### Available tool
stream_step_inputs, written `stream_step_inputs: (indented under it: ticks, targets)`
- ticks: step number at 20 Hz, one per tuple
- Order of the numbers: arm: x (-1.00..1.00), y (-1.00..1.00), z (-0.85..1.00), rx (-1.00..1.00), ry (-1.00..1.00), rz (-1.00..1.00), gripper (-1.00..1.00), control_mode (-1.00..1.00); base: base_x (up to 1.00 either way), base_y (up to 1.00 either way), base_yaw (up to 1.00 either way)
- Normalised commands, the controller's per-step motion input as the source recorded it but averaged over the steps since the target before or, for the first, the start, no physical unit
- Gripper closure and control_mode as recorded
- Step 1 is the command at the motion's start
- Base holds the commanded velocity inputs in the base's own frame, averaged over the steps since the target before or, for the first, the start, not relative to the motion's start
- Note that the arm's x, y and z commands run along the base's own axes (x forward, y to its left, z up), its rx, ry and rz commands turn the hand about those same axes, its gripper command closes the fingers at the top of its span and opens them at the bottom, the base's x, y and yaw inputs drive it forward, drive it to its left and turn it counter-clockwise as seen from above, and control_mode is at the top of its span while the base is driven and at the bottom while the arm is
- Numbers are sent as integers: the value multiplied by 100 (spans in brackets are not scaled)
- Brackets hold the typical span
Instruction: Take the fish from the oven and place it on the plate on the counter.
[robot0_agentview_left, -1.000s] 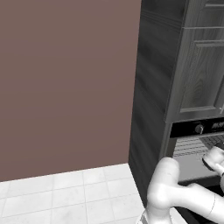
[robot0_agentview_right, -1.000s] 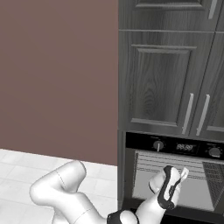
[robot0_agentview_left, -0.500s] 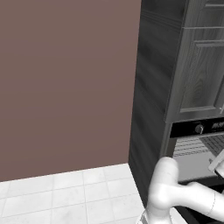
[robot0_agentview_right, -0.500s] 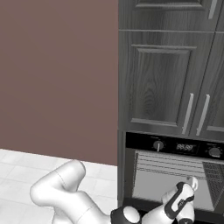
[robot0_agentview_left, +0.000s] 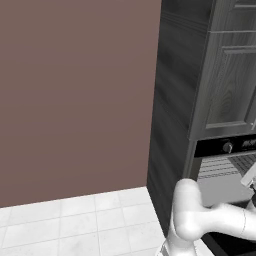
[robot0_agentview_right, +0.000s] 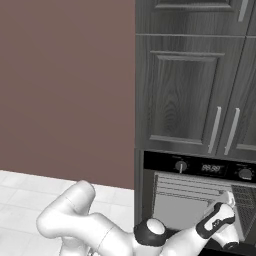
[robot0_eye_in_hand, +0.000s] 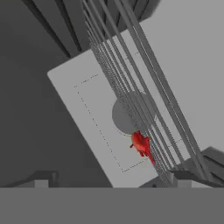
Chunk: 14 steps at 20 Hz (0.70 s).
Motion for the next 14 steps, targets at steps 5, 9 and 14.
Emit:
stream_step_inputs:
  ticks: [5,9,14]
  targets:
    - [32,0,-90,0,-23,2,-100,-100,0,0,0]
    - [9,0,-100,0,-24,0,-100,-100,0,0,0]
    - [2,0,-100,0,-27,1,-100,-100,0,0,0]
